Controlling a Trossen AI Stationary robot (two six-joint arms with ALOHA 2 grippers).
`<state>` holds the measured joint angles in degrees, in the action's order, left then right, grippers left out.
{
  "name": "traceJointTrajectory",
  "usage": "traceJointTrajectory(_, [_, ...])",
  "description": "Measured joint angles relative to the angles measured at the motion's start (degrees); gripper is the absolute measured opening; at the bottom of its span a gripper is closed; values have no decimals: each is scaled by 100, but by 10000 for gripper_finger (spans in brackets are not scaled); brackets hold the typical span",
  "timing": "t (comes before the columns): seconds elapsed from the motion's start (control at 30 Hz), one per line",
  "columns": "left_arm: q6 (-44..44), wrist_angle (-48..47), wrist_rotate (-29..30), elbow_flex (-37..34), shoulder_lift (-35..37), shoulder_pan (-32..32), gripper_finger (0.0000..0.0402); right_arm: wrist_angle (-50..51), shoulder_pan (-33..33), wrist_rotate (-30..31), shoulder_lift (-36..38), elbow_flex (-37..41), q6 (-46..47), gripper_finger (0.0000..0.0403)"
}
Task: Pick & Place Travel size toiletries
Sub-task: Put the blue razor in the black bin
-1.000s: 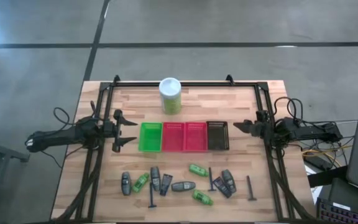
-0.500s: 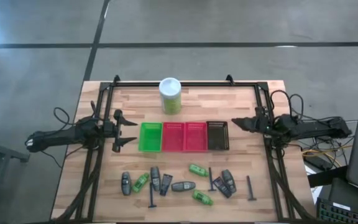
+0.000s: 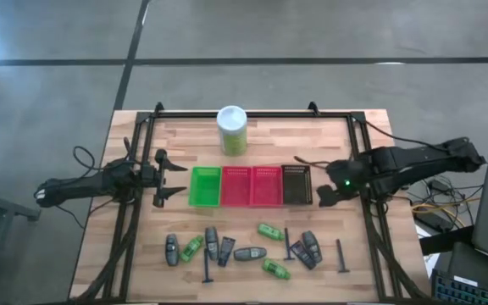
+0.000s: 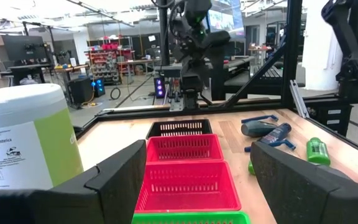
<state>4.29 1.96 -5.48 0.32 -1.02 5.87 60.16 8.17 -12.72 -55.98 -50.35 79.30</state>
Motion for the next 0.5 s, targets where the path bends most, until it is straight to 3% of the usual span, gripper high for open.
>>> traceJointTrajectory(0.3, [-2,-4,0,0,0,0,293,1725,1472,-755,-1466,-389,1149,350])
traceJointTrajectory(0.4, [-2,-4,0,0,1,-4,293,1219,1875,-1169,-1546,-34,1845,335])
traceJointTrajectory(0.5, [0,-4,0,0,2,-4,293,-64,2283,-1288,-1479,421,2625,322])
